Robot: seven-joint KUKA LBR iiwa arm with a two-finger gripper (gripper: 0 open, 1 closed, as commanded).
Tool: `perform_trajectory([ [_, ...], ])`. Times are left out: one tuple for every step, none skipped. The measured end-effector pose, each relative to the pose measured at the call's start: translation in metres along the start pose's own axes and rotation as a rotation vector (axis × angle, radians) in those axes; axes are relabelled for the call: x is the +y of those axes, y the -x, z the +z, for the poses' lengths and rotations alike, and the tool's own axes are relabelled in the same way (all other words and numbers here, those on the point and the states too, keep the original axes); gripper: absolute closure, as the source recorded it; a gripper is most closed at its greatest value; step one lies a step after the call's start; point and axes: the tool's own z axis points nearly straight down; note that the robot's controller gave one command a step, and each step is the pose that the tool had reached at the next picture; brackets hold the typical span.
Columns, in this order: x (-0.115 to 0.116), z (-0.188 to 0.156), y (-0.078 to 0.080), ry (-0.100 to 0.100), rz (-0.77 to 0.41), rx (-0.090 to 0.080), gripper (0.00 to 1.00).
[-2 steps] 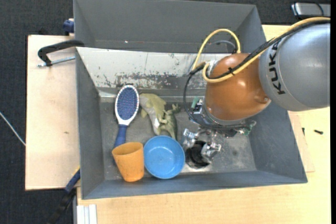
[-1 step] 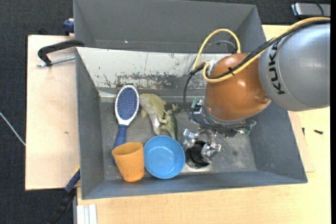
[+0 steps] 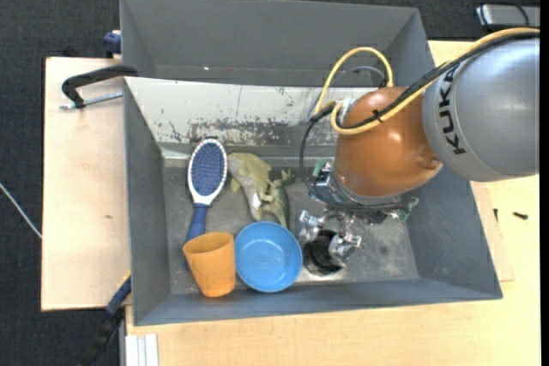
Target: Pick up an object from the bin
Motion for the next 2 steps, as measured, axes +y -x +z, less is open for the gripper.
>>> perform_trajectory([
  [0.0, 0.0, 0.0, 0.0, 0.0, 0.0, 1.0],
  [0.0, 0.0, 0.0, 0.0, 0.0, 0.0, 1.0],
])
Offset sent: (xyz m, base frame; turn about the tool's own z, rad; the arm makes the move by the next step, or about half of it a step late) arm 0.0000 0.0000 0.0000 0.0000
